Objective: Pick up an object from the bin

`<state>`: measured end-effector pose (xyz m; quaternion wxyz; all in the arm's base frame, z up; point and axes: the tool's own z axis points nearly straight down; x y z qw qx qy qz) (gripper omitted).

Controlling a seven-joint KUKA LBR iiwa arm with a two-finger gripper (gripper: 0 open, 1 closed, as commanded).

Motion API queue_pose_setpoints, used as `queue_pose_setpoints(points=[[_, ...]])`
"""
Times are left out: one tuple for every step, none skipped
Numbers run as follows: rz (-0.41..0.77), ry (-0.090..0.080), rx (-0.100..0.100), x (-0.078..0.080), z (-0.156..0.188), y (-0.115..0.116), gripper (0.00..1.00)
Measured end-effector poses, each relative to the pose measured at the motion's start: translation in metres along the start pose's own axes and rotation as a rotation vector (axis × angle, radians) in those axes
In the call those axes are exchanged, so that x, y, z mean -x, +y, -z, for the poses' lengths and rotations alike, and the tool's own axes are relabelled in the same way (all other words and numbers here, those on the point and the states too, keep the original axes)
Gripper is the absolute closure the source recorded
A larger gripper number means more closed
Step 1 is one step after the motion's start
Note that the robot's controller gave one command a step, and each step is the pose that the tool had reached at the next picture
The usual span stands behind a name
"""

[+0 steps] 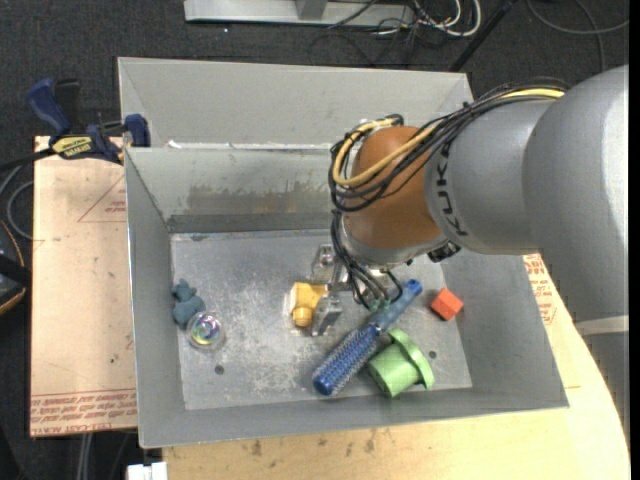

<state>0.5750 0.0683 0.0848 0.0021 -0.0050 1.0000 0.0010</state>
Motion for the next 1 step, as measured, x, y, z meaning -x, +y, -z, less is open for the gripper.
queue_pose_setpoints(points=[[-0.027, -0.007, 0.000, 0.0101, 0.1349, -0.0085, 1.00]])
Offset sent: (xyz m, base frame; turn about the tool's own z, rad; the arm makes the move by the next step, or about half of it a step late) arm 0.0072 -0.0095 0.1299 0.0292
